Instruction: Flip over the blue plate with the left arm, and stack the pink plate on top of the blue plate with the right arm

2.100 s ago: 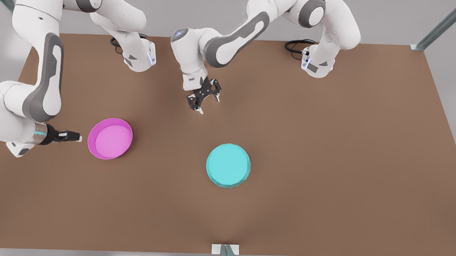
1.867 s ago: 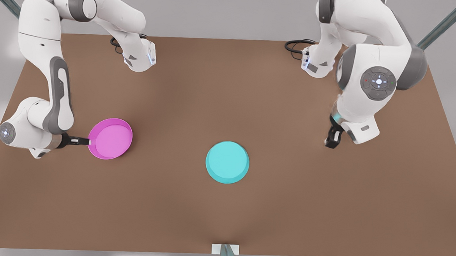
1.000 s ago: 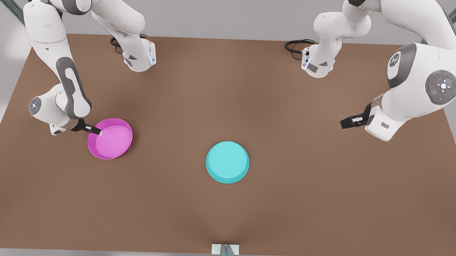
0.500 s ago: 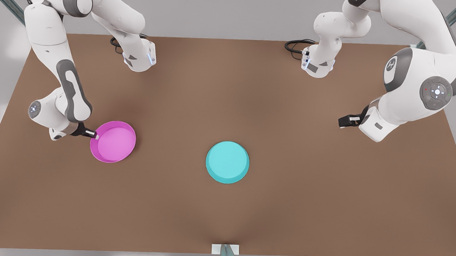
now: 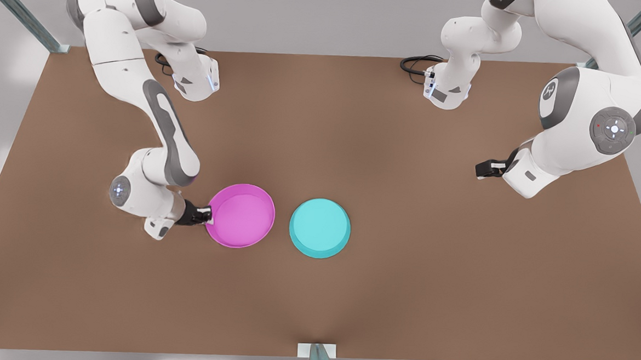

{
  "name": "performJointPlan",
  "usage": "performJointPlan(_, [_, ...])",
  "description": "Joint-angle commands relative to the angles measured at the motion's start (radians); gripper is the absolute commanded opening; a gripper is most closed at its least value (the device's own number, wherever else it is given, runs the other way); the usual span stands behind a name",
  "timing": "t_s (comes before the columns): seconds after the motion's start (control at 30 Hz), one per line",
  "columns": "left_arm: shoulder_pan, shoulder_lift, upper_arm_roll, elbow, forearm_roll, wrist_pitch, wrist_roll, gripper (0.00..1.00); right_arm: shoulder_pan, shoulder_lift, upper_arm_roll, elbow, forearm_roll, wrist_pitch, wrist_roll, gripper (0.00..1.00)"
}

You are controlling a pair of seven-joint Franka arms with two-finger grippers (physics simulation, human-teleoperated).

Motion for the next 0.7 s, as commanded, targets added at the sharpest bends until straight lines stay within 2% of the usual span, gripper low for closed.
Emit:
performJointPlan(0.0, [-0.001, -0.001, -0.002, 0.000, 0.001, 0.000, 0.048, 1.00, 0.086, 0.027, 0.000, 0.035, 0.001, 0.054, 0.644, 0.21])
performJointPlan(0.17, [-0.001, -0.001, 0.000, 0.000, 0.001, 0.000, 0.050, 1.00, 0.278, 0.115, -0.004, 0.125, -0.008, 0.150, 1.000, 0.21])
performJointPlan(0.3, [-0.001, -0.001, 0.000, 0.000, 0.001, 0.000, 0.050, 1.00, 0.372, 0.178, -0.021, 0.161, -0.013, 0.210, 1.084, 0.21])
performJointPlan(0.53, [0.001, -0.001, 0.000, 0.000, 0.001, 0.000, 0.048, 1.00, 0.384, 0.204, -0.049, 0.173, -0.021, 0.230, 1.080, 0.21])
performJointPlan(0.57, [-0.001, -0.001, 0.000, 0.000, 0.001, 0.000, 0.048, 1.00, 0.384, 0.204, -0.049, 0.174, -0.021, 0.230, 1.078, 0.46])
performJointPlan(0.6, [-0.001, -0.001, -0.002, 0.002, 0.001, 0.000, 0.048, 1.00, 0.390, 0.204, -0.057, 0.173, -0.024, 0.250, 1.077, 1.00])
performJointPlan(0.67, [-0.001, -0.001, -0.004, 0.002, 0.001, 0.000, 0.048, 1.00, 0.392, 0.204, -0.063, 0.170, -0.050, 0.266, 1.075, 1.00])
